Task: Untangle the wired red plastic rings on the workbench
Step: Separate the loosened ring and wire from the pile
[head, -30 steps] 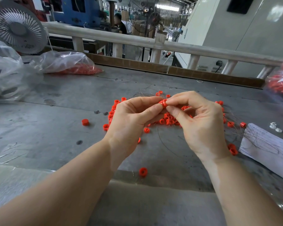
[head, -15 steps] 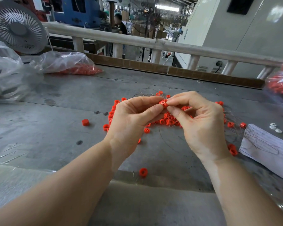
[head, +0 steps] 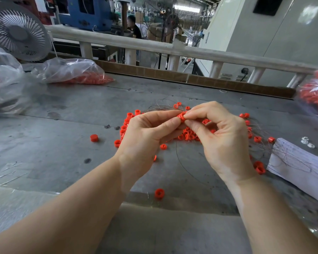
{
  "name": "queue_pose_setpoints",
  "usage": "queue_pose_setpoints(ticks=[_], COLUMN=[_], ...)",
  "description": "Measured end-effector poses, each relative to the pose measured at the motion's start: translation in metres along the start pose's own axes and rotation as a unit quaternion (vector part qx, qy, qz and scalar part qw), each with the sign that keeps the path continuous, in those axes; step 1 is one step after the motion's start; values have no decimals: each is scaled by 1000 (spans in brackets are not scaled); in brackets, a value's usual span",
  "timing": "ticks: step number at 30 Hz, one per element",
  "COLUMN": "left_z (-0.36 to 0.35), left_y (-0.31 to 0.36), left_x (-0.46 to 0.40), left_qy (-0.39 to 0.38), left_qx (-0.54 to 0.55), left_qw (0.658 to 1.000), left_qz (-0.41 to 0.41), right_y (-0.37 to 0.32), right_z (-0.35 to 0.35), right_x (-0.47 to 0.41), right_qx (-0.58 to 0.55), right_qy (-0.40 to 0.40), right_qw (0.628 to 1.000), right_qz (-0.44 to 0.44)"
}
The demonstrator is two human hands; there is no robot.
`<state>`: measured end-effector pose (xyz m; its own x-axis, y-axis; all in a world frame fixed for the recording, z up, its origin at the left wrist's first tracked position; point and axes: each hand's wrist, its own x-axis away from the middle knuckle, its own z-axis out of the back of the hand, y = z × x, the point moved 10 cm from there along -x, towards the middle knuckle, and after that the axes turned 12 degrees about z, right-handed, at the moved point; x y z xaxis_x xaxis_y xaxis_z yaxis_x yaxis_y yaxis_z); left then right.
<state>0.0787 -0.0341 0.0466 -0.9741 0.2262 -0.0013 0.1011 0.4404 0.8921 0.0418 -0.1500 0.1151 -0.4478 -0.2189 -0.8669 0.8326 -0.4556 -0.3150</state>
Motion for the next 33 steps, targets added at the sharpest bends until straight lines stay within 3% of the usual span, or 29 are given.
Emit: queue_pose_setpoints(ticks=[20,27,33], left_z=[2,2,2], left_y=[-17,-17,-18], left_x=[-7,-6,-6], left_qy=[-13,-13,-13], left_qx=[74,81,75], left_qw=[995,994,995], left_qz=[69,73,71], right_y=[-10,0,-6], right_z=[-4,-4,-6], right_x=[1,1,1], right_qx=[93,37,70], right_qy=[-17,-9,-16], right_qw=[994,999,997], right_qz=[52,-6,18])
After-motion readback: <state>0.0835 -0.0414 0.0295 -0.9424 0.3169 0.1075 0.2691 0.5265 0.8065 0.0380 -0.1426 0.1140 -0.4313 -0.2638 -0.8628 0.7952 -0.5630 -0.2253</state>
